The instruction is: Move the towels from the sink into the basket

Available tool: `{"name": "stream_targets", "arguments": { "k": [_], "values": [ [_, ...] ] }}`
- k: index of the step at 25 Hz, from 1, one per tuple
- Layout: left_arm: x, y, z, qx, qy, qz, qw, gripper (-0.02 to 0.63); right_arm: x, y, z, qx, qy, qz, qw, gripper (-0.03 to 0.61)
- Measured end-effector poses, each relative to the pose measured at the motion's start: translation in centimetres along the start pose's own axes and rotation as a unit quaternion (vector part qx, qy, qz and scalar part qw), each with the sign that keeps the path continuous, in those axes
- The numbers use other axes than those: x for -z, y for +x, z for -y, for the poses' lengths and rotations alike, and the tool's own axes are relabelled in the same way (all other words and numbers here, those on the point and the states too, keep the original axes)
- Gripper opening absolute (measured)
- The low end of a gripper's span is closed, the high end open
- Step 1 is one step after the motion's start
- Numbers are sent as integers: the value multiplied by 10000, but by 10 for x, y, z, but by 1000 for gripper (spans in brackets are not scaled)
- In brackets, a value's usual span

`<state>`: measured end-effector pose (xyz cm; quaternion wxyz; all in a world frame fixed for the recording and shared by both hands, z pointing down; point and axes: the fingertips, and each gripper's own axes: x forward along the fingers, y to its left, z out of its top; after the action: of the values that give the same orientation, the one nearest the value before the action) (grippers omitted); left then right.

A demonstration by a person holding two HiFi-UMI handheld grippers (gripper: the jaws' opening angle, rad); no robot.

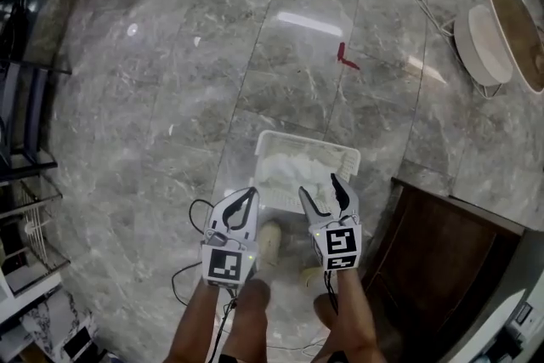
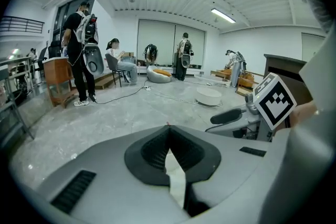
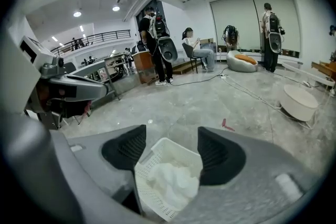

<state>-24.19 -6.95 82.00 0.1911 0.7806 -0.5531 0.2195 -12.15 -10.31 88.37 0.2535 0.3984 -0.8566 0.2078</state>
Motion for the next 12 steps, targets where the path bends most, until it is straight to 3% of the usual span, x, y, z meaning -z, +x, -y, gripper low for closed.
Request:
{"name": "stream_targets", "arguments": {
  "k": [6,10,12],
  "values": [
    [-85,-34,12,82,570,377,9976,9,-88,-63,6,279,-107,447,9986,221],
    [-149,-62,29,148,496,645,9966,9,-142,-113,10,481,-91,748,9960,192],
    [-177,-77,37,163,651,784,9947,9,-167,-142,11,567,-69,887,9944,177]
  ]
}}
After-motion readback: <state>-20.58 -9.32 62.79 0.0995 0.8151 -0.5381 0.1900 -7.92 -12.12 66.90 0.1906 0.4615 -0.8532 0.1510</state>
